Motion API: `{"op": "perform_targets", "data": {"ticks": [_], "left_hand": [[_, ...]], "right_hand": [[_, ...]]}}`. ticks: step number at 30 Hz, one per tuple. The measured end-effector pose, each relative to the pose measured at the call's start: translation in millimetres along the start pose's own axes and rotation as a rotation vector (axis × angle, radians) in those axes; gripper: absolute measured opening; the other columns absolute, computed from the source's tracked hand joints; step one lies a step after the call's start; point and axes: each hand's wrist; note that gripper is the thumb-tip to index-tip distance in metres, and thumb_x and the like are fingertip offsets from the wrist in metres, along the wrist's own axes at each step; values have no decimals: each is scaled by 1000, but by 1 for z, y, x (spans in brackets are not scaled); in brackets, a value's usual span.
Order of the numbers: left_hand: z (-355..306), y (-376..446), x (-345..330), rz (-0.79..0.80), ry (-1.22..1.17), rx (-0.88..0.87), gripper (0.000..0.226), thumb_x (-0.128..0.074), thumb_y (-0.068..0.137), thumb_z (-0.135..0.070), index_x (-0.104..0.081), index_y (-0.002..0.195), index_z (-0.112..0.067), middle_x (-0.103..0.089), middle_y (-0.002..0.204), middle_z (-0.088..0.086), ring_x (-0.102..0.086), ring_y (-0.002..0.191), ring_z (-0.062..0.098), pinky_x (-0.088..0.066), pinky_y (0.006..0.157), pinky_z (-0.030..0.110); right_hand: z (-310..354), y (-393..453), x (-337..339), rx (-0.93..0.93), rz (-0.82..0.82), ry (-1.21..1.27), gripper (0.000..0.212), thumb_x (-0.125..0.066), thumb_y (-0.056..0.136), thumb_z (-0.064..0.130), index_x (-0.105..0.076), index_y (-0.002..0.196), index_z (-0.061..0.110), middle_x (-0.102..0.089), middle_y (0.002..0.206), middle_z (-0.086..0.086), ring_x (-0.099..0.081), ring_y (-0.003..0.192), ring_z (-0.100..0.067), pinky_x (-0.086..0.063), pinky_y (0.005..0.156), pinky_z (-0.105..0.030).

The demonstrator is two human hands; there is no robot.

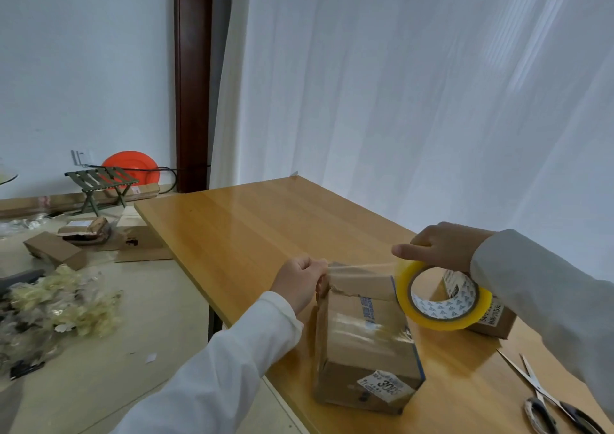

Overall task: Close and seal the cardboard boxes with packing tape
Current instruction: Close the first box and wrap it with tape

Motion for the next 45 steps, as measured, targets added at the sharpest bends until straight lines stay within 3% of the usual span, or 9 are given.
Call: {"op": "perform_targets", "data": {"ticks": [4,9,13,18,21,25,32,39,45], "left_hand": [[7,0,-3,-81,-41,-26,28,-51,95,-19,-44,69,-11,-46,59,0,-40,52,11,-34,43,8],[23,-8,-10,-116,-70,-9,28,-50,95,-21,-43,69,-12,-50,70,5,-43,61,15,-39,55,17],[31,-9,-18,-121,-229,59,27,-52,93,-22,-46,68,-13,-51,70,8,-46,65,21,-41,63,34],[28,-10,-20,-202,-214,15,26,-50,96,-21,-50,71,-11,-54,68,4,-48,63,20,-42,61,30],[19,-7,-14,-250,-87,-96,27,-48,96,-21,-47,71,-13,-51,68,3,-44,61,15,-39,57,26],[14,-1,-8,-223,10,-62,27,-44,96,-20,-42,70,-13,-46,70,4,-40,62,16,-36,58,28],[21,-1,-6,-178,-228,134,26,-41,97,-12,-44,71,-8,-54,67,8,-56,63,22,-53,70,39],[42,-2,-11,-77,-27,146,29,-39,99,-22,-41,71,-12,-42,64,3,-39,58,18,-32,58,29],[25,12,-4,133,207,271,28,-47,98,-29,-33,113,-10,-43,83,1,-44,68,15,-37,61,29]], "right_hand": [[6,11,-2,-6,16,-99,61,-30,87,71,-45,53,23,-45,56,5,-44,55,-11,-37,65,-22],[8,17,-7,27,-36,-176,59,-31,83,76,-53,68,23,-53,66,7,-51,68,-10,-37,64,-21],[-7,13,-11,36,-1,152,71,-47,63,88,-64,91,25,-64,84,5,-60,80,-12,-47,73,-25],[-39,-3,-17,25,18,627,88,-64,36,87,-63,77,9,-60,59,-5,-59,54,-16,-48,58,-24],[-40,-12,-23,-69,70,719,79,-60,58,83,-61,66,4,-53,53,-9,-49,46,-20,-44,54,-28],[-32,-7,-9,-152,20,495,65,-38,92,61,-59,64,7,-54,57,-9,-48,50,-21,-42,60,-30],[-15,14,-15,-144,83,149,61,-31,96,55,-59,65,10,-56,56,-4,-52,53,-21,-46,64,-28],[-16,20,-27,-113,111,92,52,-35,96,47,-58,65,13,-58,64,-5,-52,57,-19,-44,66,-28],[-25,18,-62,-89,74,161,46,-37,99,40,-50,63,13,-50,64,0,-49,63,-20,-36,61,-25]]}}
Point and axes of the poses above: each hand's wrist, its own y-axis towards the middle knuckle, its own x-axis out of the back of the hand, z = x × y
